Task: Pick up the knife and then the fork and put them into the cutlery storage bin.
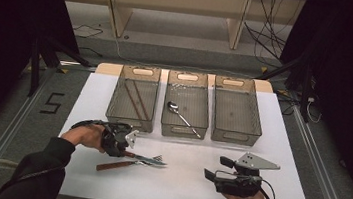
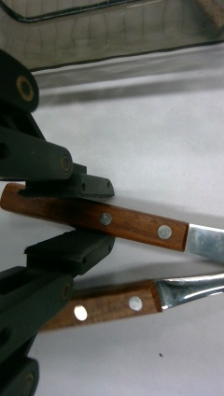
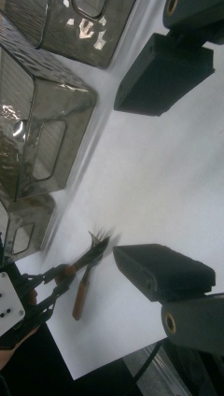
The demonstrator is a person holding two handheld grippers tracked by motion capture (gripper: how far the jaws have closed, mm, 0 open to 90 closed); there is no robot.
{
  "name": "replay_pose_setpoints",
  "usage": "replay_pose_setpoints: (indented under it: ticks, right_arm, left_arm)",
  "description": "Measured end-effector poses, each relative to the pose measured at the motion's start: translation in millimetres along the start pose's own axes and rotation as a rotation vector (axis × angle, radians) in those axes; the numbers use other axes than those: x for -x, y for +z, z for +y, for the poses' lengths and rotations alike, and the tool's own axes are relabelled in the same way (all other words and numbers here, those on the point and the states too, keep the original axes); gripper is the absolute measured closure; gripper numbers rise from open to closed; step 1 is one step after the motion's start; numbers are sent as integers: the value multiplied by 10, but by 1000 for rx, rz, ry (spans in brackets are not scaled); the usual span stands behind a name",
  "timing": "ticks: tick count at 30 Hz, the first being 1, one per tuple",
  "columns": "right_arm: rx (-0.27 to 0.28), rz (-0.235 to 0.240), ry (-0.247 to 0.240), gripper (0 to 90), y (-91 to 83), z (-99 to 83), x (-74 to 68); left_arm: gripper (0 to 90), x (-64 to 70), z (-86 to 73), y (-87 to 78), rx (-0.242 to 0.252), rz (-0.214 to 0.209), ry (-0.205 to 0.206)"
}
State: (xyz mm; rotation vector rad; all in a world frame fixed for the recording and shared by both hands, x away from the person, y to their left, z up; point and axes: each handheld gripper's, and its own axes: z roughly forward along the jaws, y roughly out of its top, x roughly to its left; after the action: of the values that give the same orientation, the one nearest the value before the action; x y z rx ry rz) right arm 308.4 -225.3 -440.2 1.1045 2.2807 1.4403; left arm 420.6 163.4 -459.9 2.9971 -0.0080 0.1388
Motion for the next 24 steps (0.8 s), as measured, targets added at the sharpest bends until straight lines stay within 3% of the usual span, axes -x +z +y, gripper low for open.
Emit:
replay_pose_setpoints:
  ticks: [3, 12, 18, 24]
  right_arm:
    - [-1, -1, 2, 259, 0, -1, 2]
    - [-4, 1, 3, 259, 8, -1, 1]
    - [-5, 3, 4, 259, 11, -1, 2]
    - [3, 2, 7, 257, 5, 1, 4]
  left_arm:
    - [730, 6, 0, -2, 1, 7, 21]
    - [752, 36, -33, -14, 25, 17, 29]
    - [755, 78, -47, -24, 48, 39, 0]
    - [755, 91, -39, -124, 108, 70, -48]
